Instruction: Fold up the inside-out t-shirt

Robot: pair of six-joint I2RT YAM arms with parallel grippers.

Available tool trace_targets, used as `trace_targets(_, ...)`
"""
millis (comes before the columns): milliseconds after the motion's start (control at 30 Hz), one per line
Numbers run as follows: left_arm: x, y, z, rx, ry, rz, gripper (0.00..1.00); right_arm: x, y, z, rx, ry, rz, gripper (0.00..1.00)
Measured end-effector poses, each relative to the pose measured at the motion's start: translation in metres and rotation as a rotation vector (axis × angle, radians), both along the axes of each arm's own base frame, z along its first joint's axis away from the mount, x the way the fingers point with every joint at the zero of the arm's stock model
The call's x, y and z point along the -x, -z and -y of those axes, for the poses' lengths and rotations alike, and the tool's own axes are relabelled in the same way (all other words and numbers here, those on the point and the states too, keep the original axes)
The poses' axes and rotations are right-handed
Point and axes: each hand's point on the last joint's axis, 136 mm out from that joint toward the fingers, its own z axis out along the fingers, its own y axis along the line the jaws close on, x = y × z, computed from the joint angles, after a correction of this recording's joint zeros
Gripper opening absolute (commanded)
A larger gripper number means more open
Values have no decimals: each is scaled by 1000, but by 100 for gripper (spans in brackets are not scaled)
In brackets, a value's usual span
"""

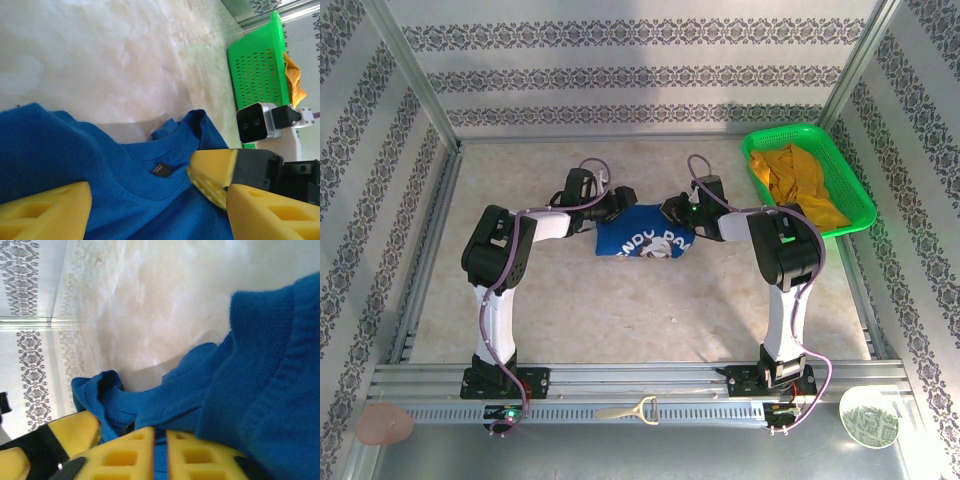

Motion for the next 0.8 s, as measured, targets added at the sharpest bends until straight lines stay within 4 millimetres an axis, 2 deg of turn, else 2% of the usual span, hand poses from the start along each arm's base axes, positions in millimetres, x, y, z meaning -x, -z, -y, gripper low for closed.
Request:
trace_targets(67,2,0,-1,3,1,2,72,1,-5,3,-13,-1,7,24)
trace_targets(167,6,-8,-5,8,-3,8,73,6,-28,15,-29,6,34,25)
trace_targets(267,8,-34,-11,29,-20,36,74,15,-68,25,-48,6,95,25)
trace_targets(333,13,-60,-13,53,-27,70,75,23,-96,27,-62,-2,157,24)
trace_targets(400,19,-82,-14,77,-28,102,75,33,-107,24,-71,-18,186,23)
trace_targets(467,26,-92,-14,91,-23,118,75,44,-101,18,-71,-37,177,22)
trace_targets(533,35,-88,-11,98,-16,108,75,59,-80,10,-65,-60,127,19)
trace_targets(700,66,-30,-14,69,-15,-28,75,94,-27,0,-41,-90,-13,17)
trace_targets(800,76,3,-17,42,-21,-102,75,101,-6,8,-28,-69,-56,16)
